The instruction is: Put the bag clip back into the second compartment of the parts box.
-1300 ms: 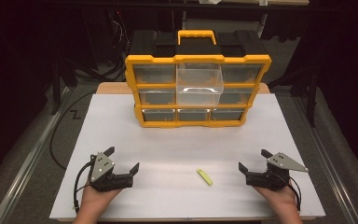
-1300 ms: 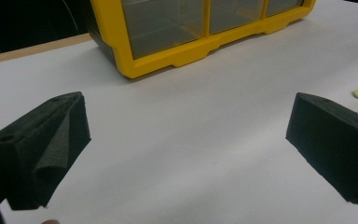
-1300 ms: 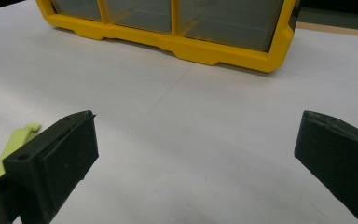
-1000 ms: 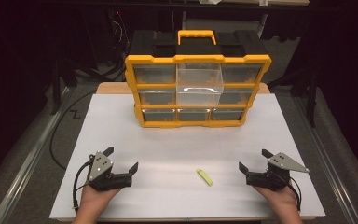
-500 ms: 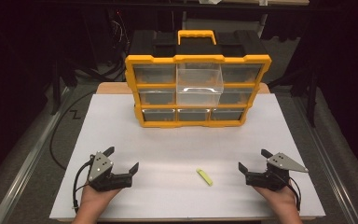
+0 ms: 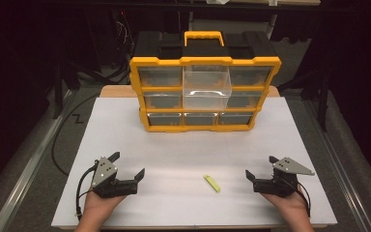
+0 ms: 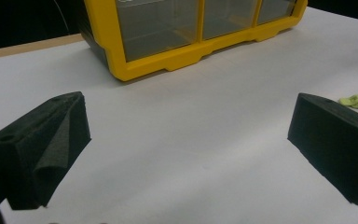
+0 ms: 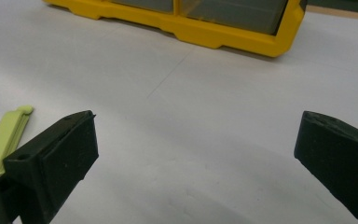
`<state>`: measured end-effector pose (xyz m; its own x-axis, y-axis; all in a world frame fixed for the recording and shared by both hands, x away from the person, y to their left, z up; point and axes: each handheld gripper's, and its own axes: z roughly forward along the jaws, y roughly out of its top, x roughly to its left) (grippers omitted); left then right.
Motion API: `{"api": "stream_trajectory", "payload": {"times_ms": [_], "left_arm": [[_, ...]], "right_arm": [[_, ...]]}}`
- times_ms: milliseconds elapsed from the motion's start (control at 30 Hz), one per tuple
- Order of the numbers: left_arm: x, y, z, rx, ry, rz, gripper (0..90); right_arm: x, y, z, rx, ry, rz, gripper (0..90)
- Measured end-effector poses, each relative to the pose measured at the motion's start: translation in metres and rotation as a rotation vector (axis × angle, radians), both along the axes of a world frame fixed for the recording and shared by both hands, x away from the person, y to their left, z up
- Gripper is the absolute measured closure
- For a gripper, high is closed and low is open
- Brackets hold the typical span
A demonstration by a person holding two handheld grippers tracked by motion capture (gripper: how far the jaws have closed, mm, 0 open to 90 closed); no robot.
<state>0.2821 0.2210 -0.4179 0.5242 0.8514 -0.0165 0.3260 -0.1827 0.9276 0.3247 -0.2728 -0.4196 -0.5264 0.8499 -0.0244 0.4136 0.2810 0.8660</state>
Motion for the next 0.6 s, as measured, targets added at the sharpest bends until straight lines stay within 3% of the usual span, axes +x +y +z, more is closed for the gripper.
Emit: {"api": "stream_trajectory", "payload": {"times_ms": [100, 167, 267, 600], "left_arm": [[0.000, 0.000, 0.000, -0.004, 0.004, 0.001, 0.5], [0.000, 0.000, -0.001, -0.005, 0.008, -0.003, 0.5], [0.001, -0.001, -0.001, -0.001, 0.010, -0.012, 0.4], [0.000, -0.001, 0.000, -0.019, 0.005, -0.011, 0.4]], "right_arm": [[0.000, 0.002, 0.000, -0.015, 0.006, 0.007, 0.3], [0.000, 0.004, -0.001, -0.018, 0.024, 0.021, 0.2], [0.001, 0.010, -0.005, -0.061, 0.062, 0.048, 0.3], [0.001, 0.019, -0.008, -0.106, 0.129, 0.069, 0.2]]}}
